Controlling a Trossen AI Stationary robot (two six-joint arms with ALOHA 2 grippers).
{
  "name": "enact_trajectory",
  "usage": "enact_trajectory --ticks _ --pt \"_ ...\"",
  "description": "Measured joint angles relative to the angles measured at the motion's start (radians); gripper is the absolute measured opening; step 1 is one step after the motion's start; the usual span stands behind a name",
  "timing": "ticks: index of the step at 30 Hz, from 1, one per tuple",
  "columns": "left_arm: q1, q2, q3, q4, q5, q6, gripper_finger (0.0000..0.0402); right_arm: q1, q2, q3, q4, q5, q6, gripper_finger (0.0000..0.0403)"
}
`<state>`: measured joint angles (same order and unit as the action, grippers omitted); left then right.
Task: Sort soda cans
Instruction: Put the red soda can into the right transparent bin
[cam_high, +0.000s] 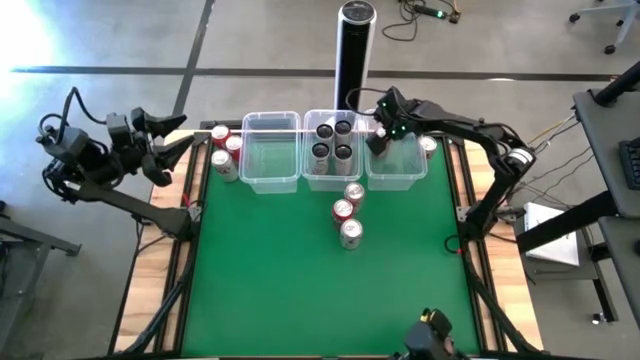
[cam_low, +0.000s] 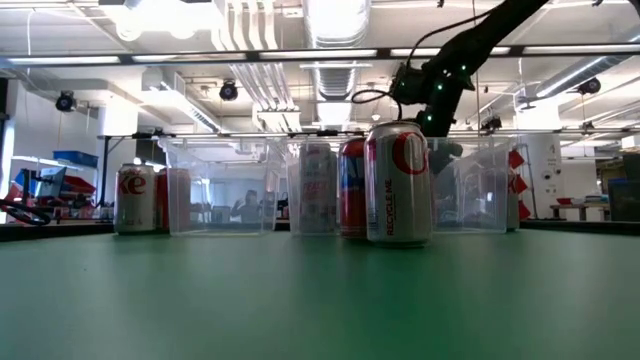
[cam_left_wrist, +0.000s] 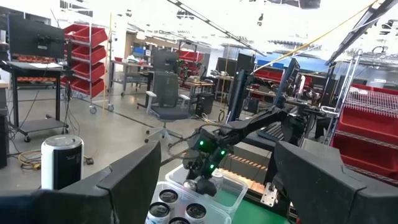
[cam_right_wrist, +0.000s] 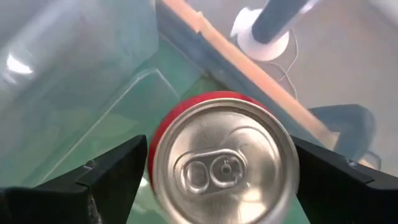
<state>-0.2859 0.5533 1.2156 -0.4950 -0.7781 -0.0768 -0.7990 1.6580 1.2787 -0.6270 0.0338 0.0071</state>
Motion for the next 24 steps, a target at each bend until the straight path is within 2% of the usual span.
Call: enact_trajectory --ticks 6,9,14,17,21,24 --pt "0.000 0.001 0.000 0.000 0.001 0.000 0.0300 0.017 -0.074 0.087 -0.099 0.048 -0.008 0.0367" --pt "0.000 0.001 0.000 0.000 0.010 0.000 0.0300 0.077 -0.146 0.127 -0.124 0.048 -0.007 0.0367" --pt "0.000 0.003 0.000 0.000 0.061 0.001 0.0300 0.265 -0.262 0.148 -0.113 0.046 0.071 0.0368" --pt "0.000 0.007 0.000 -0.001 0.063 0.016 0.0300 0.404 -0.310 0.145 -0.098 0.087 0.143 0.0368" --pt "0.000 0.016 0.000 -0.001 0.075 0.043 0.0300 0.596 -0.316 0.119 -0.094 0.148 0.177 0.0368" --pt "0.000 0.028 0.000 0.001 0.112 0.060 0.0300 0.711 -0.281 0.113 -0.092 0.152 0.184 0.0368"
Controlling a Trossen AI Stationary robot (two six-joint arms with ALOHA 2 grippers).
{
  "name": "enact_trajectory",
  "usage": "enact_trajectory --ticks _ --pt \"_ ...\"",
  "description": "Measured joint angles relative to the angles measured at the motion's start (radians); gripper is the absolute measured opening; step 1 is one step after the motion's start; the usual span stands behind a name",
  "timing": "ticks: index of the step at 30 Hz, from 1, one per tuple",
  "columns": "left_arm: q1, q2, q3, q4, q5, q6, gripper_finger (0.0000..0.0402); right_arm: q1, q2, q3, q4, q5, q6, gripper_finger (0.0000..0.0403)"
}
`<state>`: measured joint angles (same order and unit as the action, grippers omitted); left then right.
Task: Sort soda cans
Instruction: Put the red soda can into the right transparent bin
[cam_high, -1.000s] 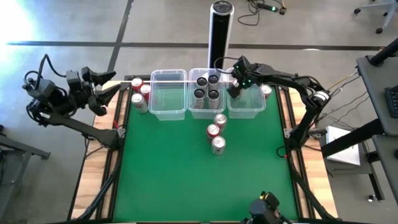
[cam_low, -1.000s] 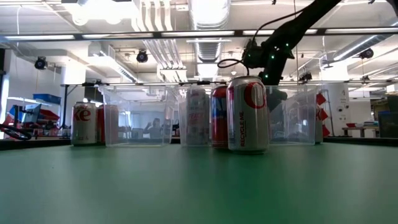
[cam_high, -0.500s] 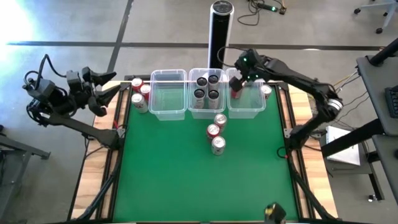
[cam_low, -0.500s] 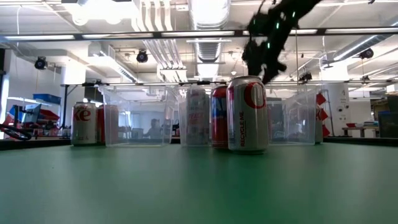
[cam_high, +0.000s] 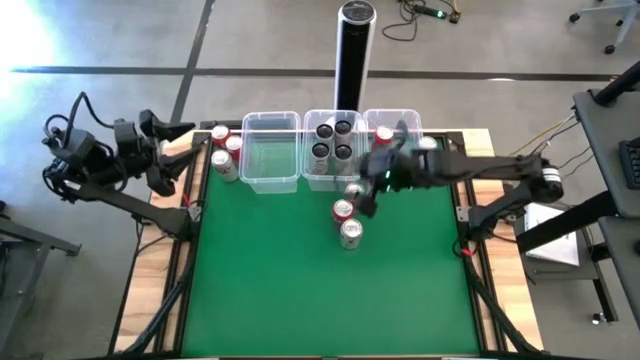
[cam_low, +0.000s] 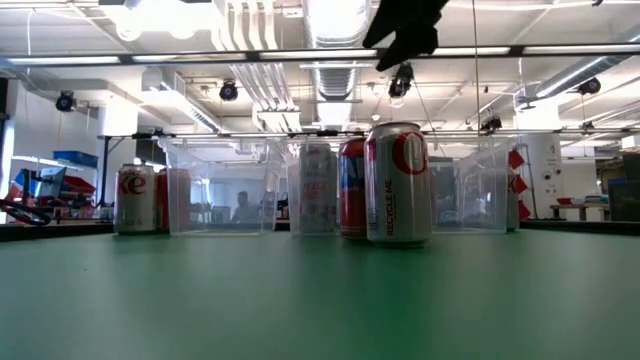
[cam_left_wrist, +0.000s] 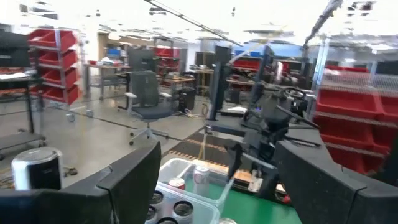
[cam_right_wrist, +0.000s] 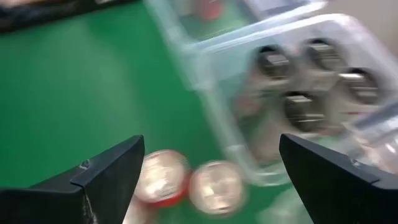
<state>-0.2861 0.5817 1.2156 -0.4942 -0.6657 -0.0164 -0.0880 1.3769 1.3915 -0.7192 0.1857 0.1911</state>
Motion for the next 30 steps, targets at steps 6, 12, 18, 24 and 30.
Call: enact_trajectory --ticks 6,12,18,24,30 --pt "0.000 0.032 0.000 0.037 0.003 0.012 0.0300 0.063 0.111 0.000 -0.010 0.052 0.413 0.0368" --pt "0.000 0.057 0.000 0.026 0.004 -0.004 0.0300 0.105 0.211 0.062 -0.019 0.103 0.827 0.0368" --pt "0.000 0.061 0.000 -0.031 0.005 -0.042 0.0300 0.164 0.321 0.180 -0.235 0.222 1.112 0.0368" --pt "0.000 0.060 0.000 -0.039 0.005 -0.037 0.0300 0.171 0.424 0.280 -0.395 0.217 1.162 0.0368" --pt "0.000 0.060 0.000 -0.039 0.005 -0.028 0.0300 0.160 0.496 0.343 -0.404 0.177 1.254 0.0368"
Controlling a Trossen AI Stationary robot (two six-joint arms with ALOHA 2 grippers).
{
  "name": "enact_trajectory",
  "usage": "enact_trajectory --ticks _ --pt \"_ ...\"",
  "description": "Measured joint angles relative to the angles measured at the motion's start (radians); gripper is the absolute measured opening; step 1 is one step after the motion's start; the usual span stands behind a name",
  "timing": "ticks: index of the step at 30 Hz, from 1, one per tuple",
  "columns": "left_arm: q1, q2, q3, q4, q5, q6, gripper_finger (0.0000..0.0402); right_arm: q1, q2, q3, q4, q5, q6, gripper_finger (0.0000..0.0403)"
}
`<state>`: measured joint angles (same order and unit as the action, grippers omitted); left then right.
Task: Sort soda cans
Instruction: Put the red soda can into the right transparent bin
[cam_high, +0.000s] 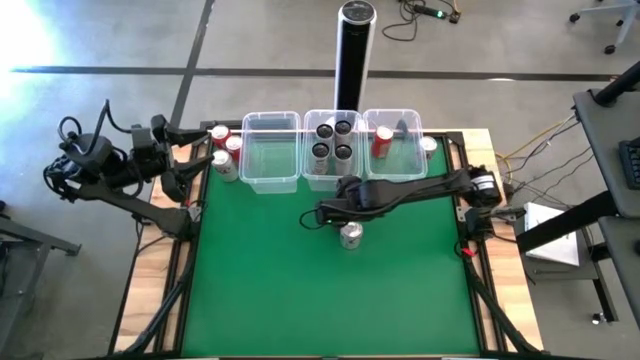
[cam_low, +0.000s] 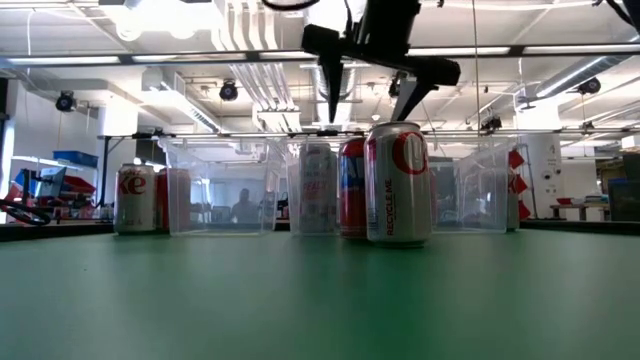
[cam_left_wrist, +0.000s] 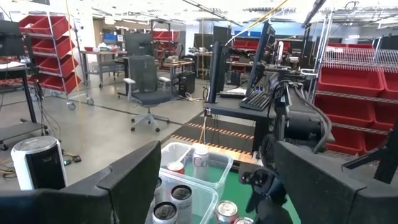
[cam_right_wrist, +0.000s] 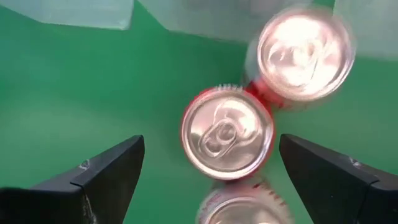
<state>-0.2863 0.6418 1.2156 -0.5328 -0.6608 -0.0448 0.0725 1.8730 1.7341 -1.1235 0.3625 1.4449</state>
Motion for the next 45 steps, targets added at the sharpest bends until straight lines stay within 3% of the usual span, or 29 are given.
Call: enact_trajectory --ticks 8,17,25,28,34,41,45 --pt "0.000 0.000 0.000 -0.016 0.038 -0.015 0.0300 -0.016 0.069 -0.005 -0.004 -0.059 0.128 0.0368" --pt "0.000 0.001 0.000 -0.016 0.070 -0.016 0.0300 -0.070 0.143 -0.006 0.011 -0.064 0.127 0.0365" --pt "0.000 -0.003 0.000 -0.022 0.124 -0.035 0.0300 -0.075 0.135 -0.006 0.009 -0.099 0.106 0.0290" --pt "0.000 -0.007 0.000 -0.026 0.124 -0.039 0.0300 -0.073 0.120 -0.006 0.012 -0.131 0.078 0.0289" --pt "0.000 -0.023 0.000 -0.026 0.124 -0.039 0.0300 -0.059 0.058 0.104 0.023 -0.171 -0.115 0.0289" --pt "0.000 -0.029 0.000 -0.024 0.123 -0.024 0.0300 -0.075 0.010 0.368 -0.003 -0.189 -0.531 0.0289" --pt "0.000 -0.028 0.000 -0.023 0.123 -0.025 0.0300 -0.115 -0.027 0.505 -0.094 -0.131 -0.707 0.0289"
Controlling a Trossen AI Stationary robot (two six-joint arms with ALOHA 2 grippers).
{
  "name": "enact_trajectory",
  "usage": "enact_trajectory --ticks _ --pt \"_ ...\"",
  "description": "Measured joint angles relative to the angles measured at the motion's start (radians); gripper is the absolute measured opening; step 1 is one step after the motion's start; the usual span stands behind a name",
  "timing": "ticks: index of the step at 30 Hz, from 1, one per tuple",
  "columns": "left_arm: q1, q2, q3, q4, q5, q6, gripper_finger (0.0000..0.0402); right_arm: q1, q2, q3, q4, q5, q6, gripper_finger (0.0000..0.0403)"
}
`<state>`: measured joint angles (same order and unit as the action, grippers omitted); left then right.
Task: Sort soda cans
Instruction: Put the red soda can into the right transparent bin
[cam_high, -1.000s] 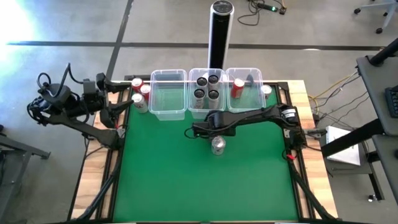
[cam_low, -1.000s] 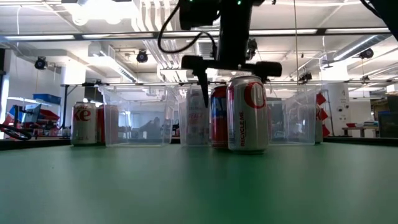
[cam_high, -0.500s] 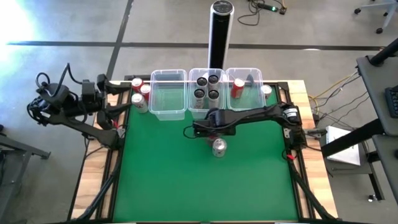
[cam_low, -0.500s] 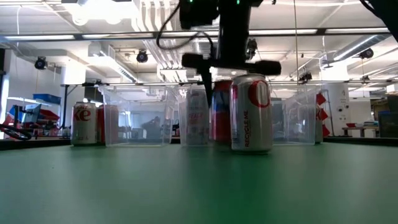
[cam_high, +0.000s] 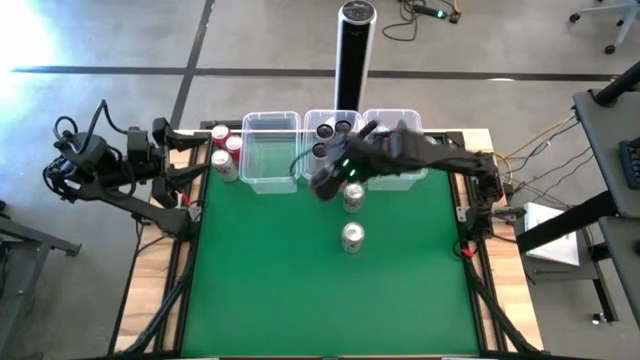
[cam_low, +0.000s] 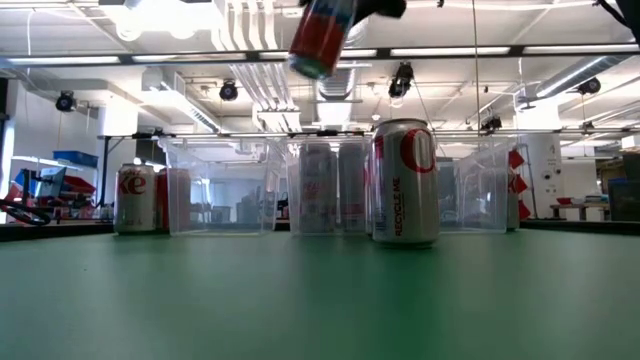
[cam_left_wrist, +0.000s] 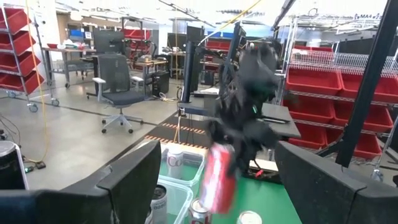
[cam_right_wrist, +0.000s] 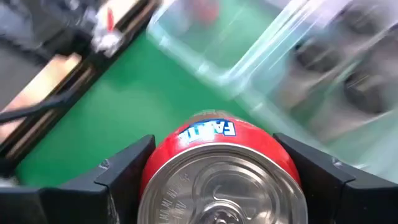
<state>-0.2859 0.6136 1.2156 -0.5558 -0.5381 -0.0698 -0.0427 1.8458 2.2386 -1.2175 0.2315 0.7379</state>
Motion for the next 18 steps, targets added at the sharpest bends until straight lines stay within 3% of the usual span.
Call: enact_trajectory --ticks 4,8,13,18 --pt "0.000 0.000 0.000 0.003 -0.001 -0.019 0.0300 -0.064 -0.045 0.049 -0.172 0.146 -0.084 0.0289" --pt "0.000 0.001 0.000 0.004 -0.001 -0.028 0.0300 -0.160 -0.099 -0.002 -0.321 0.191 -0.144 0.0289" --pt "0.000 0.001 0.000 0.003 -0.001 -0.046 0.0300 -0.269 -0.195 -0.150 -0.299 0.172 -0.331 0.0289" --pt "0.000 0.002 0.000 0.002 -0.001 -0.054 0.0300 -0.414 -0.328 -0.395 -0.159 0.033 -0.481 0.0290"
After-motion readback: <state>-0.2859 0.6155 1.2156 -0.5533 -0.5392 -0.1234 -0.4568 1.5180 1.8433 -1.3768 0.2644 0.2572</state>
